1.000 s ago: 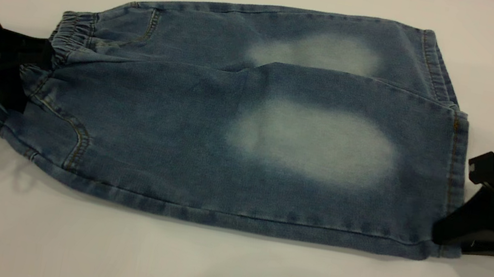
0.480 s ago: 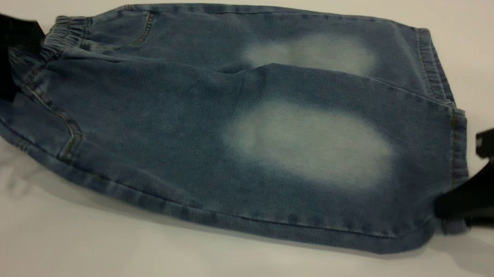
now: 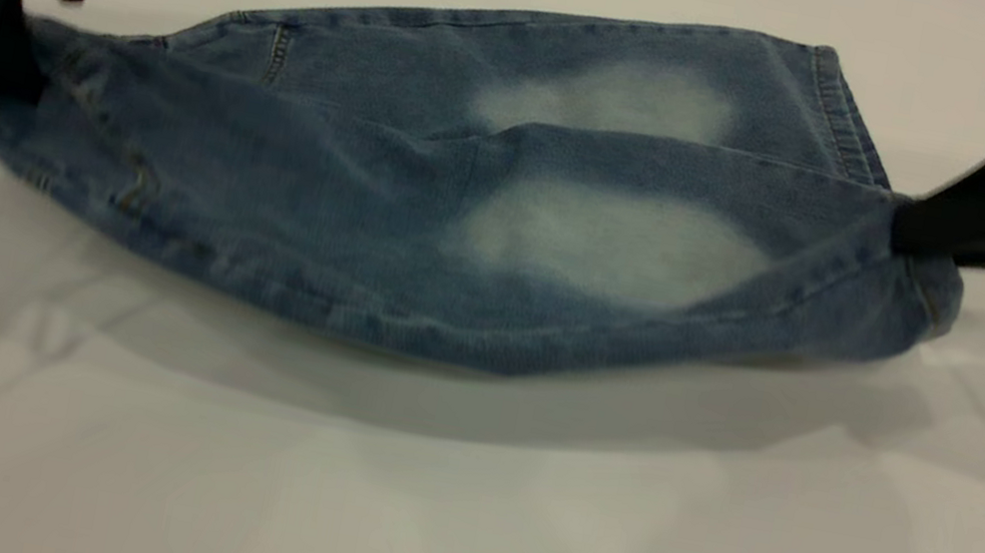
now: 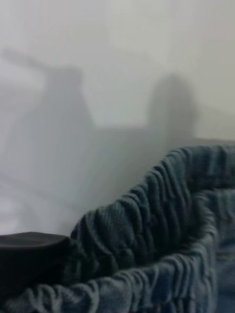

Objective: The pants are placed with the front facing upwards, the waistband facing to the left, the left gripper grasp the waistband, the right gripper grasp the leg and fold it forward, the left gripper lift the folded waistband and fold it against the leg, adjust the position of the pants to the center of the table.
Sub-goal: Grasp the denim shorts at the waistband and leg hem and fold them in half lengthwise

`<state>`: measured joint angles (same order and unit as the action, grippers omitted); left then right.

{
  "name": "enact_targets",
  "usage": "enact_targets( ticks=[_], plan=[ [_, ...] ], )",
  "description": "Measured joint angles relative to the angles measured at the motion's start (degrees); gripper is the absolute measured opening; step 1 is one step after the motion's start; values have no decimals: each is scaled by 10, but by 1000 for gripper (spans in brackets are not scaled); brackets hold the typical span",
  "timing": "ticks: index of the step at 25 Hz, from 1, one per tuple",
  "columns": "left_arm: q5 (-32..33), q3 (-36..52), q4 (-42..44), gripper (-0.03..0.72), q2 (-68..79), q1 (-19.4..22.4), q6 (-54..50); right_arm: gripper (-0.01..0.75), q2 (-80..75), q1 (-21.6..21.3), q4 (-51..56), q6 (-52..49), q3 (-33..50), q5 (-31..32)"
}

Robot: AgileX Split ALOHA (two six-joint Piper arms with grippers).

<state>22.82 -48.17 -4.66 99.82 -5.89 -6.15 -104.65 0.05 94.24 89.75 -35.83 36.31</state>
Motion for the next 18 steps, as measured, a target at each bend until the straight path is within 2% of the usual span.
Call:
enact_targets(
  ticks=[6,11,18],
  plan=[
    [-29,-23,-7,152,1,0,-1,15,0,-1,-70,-65,-70,0],
    [-57,-23,-35,152,1,0,-1,15,0,-1,-76,-87,-121,0],
    [-50,-26,-122,152,1,0,4,15,0,-1,-76,-92,-164,-4]
  ],
)
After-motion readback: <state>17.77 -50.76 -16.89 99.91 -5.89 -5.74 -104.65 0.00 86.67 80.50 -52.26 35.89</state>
